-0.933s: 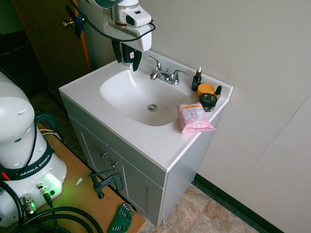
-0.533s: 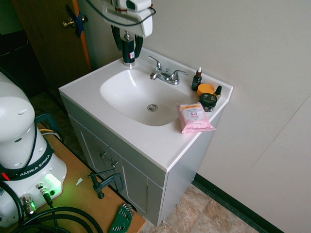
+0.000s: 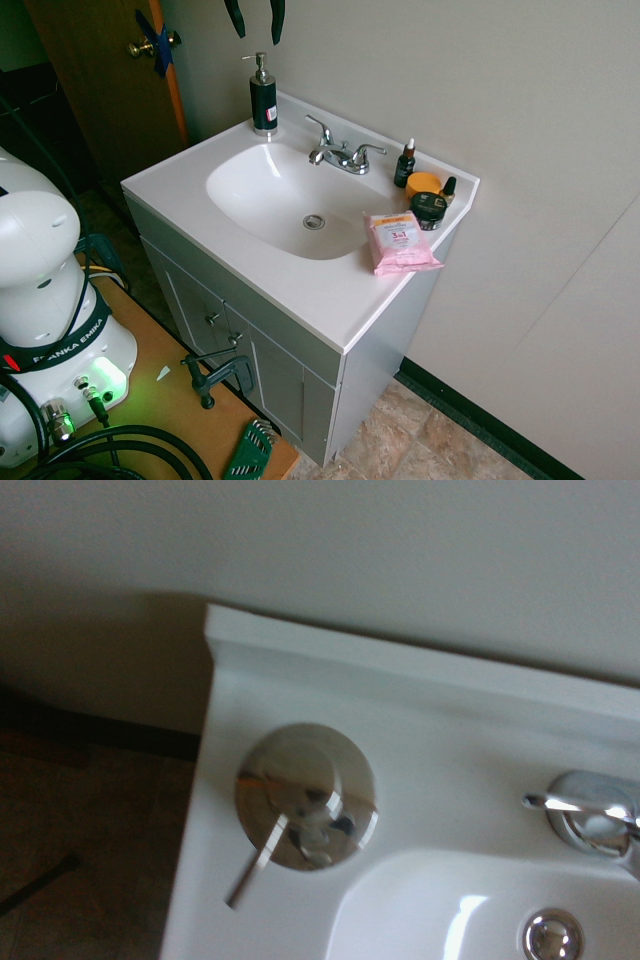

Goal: Push the sanitizer

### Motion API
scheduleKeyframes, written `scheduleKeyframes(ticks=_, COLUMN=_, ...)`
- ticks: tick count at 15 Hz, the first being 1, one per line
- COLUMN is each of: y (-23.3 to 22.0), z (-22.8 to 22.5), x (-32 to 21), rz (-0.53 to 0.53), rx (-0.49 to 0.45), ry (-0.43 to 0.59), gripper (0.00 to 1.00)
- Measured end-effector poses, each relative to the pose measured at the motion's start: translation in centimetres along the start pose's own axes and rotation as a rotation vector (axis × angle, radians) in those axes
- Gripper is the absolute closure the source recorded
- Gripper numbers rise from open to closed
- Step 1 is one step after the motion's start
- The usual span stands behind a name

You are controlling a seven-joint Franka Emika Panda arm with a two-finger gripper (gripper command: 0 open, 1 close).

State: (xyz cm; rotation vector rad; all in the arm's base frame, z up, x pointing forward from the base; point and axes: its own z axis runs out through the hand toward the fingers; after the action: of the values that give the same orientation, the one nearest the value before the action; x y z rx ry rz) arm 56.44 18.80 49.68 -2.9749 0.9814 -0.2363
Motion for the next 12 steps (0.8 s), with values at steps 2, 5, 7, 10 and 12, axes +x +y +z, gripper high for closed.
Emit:
scheduleKeyframes(ticks=2, y=-3.1, z=-1.1, x=0.1, rz=-0.017, rx=-0.011, ry=0.003, gripper=1.00)
scheduleKeyframes(ticks=5, y=-6.6, z=-1.9, x=0.8, rz=-0.031, rx=-0.024, ry=-0.001, gripper=1.00)
scheduleKeyframes(ticks=7, y=-8.3, z=-2.0, x=1.7, rz=-0.033, rx=-0.028, ry=-0.001, gripper=1.00)
scheduleKeyframes(ticks=10, y=-10.3, z=-1.9, x=2.5, rz=-0.029, rx=-0.040, ry=-0.011, gripper=1.00)
scheduleKeyframes(ticks=12, y=-10.7, z=-1.8, x=2.6, rz=-0.024, rx=-0.043, ry=-0.010, gripper=1.00)
